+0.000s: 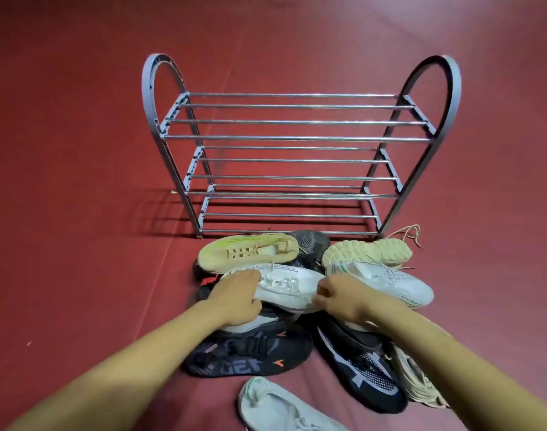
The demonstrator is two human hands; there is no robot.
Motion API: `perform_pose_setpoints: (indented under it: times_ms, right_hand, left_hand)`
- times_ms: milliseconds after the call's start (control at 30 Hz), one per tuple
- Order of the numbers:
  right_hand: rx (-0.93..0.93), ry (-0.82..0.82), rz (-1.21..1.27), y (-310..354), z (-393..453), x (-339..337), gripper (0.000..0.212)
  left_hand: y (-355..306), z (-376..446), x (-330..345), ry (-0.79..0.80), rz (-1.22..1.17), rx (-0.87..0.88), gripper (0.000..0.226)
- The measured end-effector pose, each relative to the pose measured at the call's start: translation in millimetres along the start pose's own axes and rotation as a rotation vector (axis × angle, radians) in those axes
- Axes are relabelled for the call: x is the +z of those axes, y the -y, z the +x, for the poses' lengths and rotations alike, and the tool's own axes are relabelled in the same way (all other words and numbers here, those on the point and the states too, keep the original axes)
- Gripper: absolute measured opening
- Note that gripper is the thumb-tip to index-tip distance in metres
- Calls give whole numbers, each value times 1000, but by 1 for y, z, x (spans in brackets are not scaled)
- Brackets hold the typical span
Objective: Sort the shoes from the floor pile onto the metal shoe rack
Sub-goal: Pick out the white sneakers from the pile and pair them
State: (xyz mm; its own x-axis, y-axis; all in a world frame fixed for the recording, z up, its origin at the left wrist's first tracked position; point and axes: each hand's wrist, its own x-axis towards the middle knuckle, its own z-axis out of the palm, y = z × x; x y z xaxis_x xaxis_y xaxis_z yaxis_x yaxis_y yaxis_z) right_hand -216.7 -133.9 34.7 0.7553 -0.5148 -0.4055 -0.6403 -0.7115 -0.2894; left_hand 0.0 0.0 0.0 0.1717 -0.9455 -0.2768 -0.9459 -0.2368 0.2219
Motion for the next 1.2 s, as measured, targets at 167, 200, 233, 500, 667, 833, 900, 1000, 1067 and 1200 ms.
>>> perform_pose_setpoints:
  times_ms: [167,200,233,500,667,833,900,1000,1067,1200]
  right_hand:
    - [18,-33,37,-3,4,2,34]
    - [21,-46,54,-2,6,2,33]
    - [20,-62,61,-3,10,0,31]
    - [178,-317,137,-48,10,-12,14]
    - [296,-271,81,-77,7,-4,49]
    - [303,-36,72,-76,14,16,57]
    - [291,-142,57,-71,16,19,34]
    - [240,-270,102,-66,19,23,36]
    - [191,-310,97,-62,18,22,32]
    - [-15,-584,154,-53,13,11,22]
  left_hand:
    - [2,5,-3,30,158,98,47]
    - [1,6,-2,34,223,124,48]
    - [-1,10,-5,27,288,141,51]
    - [-7,13,-9,51,504,152,56]
    - [-15,-5,1,52,458,93,64]
    - [-35,-18,0,-34,350,-23,36]
    - [-44,-20,2,-69,318,-63,30]
    - [-50,-16,5,-115,143,-151,23]
    - [-49,-7,7,-159,-21,-234,28]
    - [-45,10,12,-161,-176,-308,36]
